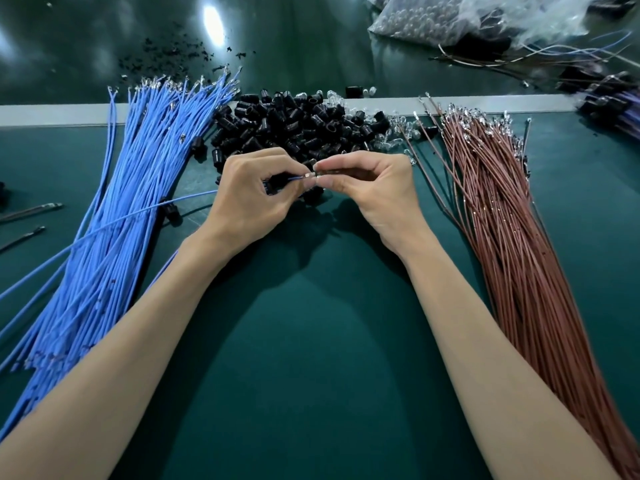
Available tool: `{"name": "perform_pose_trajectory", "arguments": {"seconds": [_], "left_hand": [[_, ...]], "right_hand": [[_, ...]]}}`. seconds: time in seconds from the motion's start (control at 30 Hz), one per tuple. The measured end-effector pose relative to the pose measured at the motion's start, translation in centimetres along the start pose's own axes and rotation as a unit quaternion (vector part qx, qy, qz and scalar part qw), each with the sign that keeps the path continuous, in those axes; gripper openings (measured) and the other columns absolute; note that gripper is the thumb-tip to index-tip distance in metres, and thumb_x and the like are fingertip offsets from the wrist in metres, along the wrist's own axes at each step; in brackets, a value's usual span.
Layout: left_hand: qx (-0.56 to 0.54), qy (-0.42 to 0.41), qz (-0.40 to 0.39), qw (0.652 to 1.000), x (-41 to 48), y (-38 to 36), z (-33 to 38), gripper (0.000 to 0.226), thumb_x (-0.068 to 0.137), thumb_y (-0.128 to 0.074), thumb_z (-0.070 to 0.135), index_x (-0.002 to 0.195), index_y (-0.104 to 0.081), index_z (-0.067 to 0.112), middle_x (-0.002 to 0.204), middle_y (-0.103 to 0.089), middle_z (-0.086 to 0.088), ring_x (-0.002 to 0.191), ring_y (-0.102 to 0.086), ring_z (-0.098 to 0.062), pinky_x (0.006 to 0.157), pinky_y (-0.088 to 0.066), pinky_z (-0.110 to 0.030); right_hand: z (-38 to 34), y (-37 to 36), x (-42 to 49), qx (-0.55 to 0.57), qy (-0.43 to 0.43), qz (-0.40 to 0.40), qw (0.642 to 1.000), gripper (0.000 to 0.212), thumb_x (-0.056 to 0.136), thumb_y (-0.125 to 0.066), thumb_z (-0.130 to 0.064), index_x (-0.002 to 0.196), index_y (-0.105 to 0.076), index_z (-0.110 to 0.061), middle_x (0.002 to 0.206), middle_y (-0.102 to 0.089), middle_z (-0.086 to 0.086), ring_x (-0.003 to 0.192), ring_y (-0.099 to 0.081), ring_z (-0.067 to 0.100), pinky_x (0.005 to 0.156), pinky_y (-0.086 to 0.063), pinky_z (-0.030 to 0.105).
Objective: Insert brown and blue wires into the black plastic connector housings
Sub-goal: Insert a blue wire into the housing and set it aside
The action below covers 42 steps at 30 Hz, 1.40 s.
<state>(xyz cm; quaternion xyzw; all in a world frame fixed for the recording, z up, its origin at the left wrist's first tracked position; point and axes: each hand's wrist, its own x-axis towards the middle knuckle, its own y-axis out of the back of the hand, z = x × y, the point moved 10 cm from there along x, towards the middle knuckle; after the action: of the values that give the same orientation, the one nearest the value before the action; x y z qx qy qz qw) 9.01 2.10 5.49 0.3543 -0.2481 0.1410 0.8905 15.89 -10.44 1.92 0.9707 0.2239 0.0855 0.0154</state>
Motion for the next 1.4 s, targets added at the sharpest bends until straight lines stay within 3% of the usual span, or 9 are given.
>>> {"name": "perform_pose_trajectory", "arguments": {"seconds": [0.47, 0.8, 1.07, 1.4], "left_hand": [[0.048, -0.020, 0.004, 0.999, -0.3, -0.2, 0.3, 0.007, 0.082, -0.072, 0.010, 0.080, -0.074, 0.004, 0.072, -0.068, -0.007, 0.062, -0.061, -0.018, 0.061, -0.048, -0.032], [0.038, -0.018, -0.007, 0.999, -0.2, -0.4, 0.3, 0.007, 0.083, -0.072, 0.010, 0.081, -0.074, 0.003, 0.074, -0.068, -0.007, 0.063, -0.061, -0.020, 0.062, -0.049, -0.033], [0.030, -0.019, -0.011, 0.999, -0.2, -0.4, 0.4, 0.006, 0.083, -0.073, 0.009, 0.081, -0.074, 0.003, 0.074, -0.069, -0.009, 0.064, -0.063, -0.022, 0.063, -0.049, -0.036], [0.026, -0.010, -0.014, 1.000, -0.2, -0.4, 0.3, 0.011, 0.084, -0.073, 0.013, 0.082, -0.075, 0.003, 0.075, -0.069, -0.009, 0.064, -0.062, -0.021, 0.063, -0.049, -0.034]], "right_hand": [[0.6, 0.0, 0.1, -0.002, -0.020, -0.009, 1.000, 0.017, 0.071, -0.079, 0.002, 0.082, -0.075, -0.010, 0.078, -0.074, 0.000, 0.075, -0.070, 0.011, 0.071, -0.052, 0.018], [0.6, -0.2, 0.2, 0.011, -0.029, -0.027, 0.999, 0.018, 0.071, -0.077, 0.006, 0.081, -0.073, -0.009, 0.071, -0.072, -0.005, 0.070, -0.067, 0.006, 0.069, -0.051, 0.016], [1.1, -0.3, 0.0, -0.027, -0.049, -0.056, 0.997, 0.016, 0.075, -0.076, 0.000, 0.083, -0.074, -0.013, 0.073, -0.072, 0.006, 0.067, -0.068, 0.010, 0.069, -0.053, 0.019], [0.5, 0.1, 0.0, -0.020, -0.026, -0.042, 0.999, 0.019, 0.070, -0.080, 0.000, 0.085, -0.075, -0.012, 0.074, -0.073, -0.005, 0.072, -0.068, 0.006, 0.070, -0.051, 0.016]]}}
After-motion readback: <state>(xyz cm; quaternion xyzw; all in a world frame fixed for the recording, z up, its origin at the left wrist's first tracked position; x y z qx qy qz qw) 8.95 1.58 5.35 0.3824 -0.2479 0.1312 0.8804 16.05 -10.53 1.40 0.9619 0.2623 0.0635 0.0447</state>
